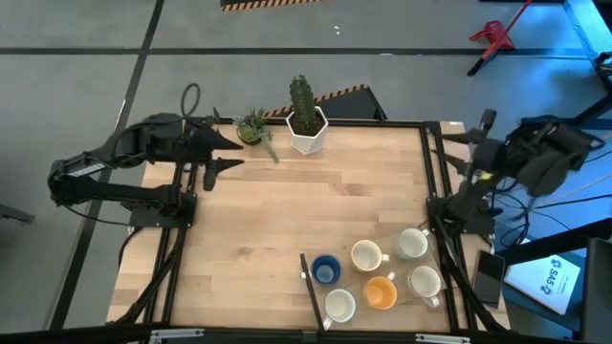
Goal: Place coffee mugs
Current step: Return to Home Position
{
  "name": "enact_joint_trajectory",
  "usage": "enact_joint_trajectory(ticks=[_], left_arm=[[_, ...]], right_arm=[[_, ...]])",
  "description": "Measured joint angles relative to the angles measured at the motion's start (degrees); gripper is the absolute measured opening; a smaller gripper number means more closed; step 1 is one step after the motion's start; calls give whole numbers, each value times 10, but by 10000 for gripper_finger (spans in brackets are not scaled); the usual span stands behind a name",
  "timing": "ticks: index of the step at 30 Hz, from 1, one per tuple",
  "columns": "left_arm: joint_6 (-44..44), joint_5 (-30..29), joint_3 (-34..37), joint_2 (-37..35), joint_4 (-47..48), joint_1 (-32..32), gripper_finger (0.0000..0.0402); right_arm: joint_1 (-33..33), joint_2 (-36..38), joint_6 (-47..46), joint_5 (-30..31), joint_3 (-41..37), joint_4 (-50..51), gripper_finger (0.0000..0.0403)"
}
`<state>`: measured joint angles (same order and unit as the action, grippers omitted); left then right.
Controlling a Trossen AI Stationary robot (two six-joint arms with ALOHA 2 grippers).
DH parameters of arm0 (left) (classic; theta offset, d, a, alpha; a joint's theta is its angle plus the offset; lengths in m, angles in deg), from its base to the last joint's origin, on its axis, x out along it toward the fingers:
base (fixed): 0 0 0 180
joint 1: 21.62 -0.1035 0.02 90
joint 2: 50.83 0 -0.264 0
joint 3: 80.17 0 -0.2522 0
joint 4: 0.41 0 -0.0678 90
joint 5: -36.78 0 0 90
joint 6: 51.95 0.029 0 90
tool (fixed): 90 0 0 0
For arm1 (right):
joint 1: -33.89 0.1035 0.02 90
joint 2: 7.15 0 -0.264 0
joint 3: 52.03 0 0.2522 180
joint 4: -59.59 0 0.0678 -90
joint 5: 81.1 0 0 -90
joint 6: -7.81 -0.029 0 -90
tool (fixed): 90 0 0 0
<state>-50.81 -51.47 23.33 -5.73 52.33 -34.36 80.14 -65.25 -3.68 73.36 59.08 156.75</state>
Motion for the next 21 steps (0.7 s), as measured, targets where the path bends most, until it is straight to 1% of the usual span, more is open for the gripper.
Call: enact_joint_trajectory(ticks=[3,5,7,10,13,15,16,17,18,19,21], left_arm=[[-1,13,0,-14,-3,-18,179],[-2,50,0,-21,-12,-32,179],[-5,121,0,-26,-32,-46,179],[-9,234,0,-27,-40,-67,179],[-8,323,8,-24,-45,-90,179],[-11,383,28,-23,-64,-108,179],[-16,412,40,-24,-79,-118,179],[-20,438,54,-24,-97,-126,179],[-25,465,69,-25,-114,-134,179],[-34,490,86,-25,-130,-142,179],[-47,534,126,-25,-172,-157,179]], right_arm=[[24,105,47,-10,-106,-141,134],[37,183,126,-34,-206,-284,134],[41,265,222,-68,-319,-443,134],[34,380,349,-140,-489,-655,134],[18,484,448,-196,-627,-818,134],[6,559,482,-245,-693,-877,134],[1,581,493,-262,-719,-905,134],[-2,577,509,-255,-737,-938,134],[-4,576,528,-233,-749,-932,134],[-8,575,533,-241,-756,-921,134],[-14,578,525,-290,-759,-936,134]])
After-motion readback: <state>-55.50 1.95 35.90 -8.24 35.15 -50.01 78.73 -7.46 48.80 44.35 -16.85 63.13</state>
